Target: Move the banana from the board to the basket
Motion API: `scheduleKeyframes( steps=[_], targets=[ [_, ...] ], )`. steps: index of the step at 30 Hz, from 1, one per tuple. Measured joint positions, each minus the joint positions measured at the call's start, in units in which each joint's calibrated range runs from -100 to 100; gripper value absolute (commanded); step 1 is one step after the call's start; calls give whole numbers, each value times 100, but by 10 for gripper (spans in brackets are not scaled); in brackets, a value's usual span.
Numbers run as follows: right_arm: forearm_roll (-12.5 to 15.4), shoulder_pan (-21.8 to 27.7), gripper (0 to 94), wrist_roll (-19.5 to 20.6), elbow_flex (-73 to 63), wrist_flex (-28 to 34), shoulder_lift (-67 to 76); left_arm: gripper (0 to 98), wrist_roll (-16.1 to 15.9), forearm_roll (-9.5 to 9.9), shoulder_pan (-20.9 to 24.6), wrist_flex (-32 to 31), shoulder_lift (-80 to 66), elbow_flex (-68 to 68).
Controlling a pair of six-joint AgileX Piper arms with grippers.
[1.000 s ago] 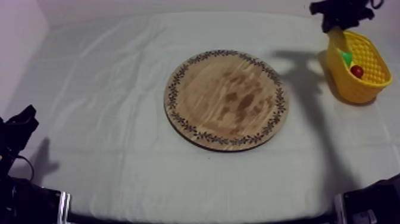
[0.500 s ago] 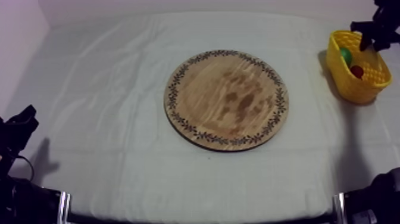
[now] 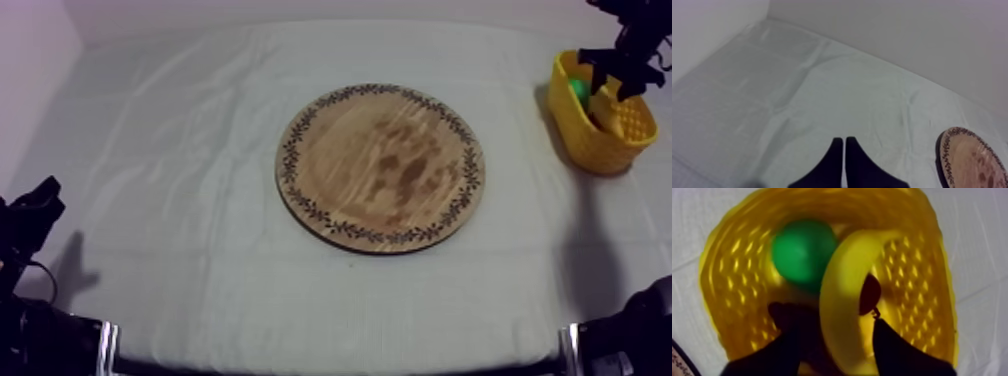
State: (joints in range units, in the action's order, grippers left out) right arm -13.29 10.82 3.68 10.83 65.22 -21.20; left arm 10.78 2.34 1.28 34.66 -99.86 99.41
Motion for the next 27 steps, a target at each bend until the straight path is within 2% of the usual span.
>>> scheduleKeyframes(
  steps=[2, 5, 8, 16, 27],
  targets=[
    [-123, -14, 398, 107, 98, -113, 15, 1, 0, 0, 0, 0, 0, 0],
    [-209, -13, 179, 229, 280, -313, 116, 1, -3, 0, 0, 0, 0, 0],
    [-109, 31, 88, 276, 437, -432, 275, 1, -3, 0, 0, 7, 0, 0],
    [353, -117, 14, -76, 1068, -480, 1134, 1, -3, 0, 0, 7, 0, 0],
    [707, -1015, 5, -340, 2717, -1005, 3345, 1, -3, 0, 0, 4, 0, 0]
  ],
)
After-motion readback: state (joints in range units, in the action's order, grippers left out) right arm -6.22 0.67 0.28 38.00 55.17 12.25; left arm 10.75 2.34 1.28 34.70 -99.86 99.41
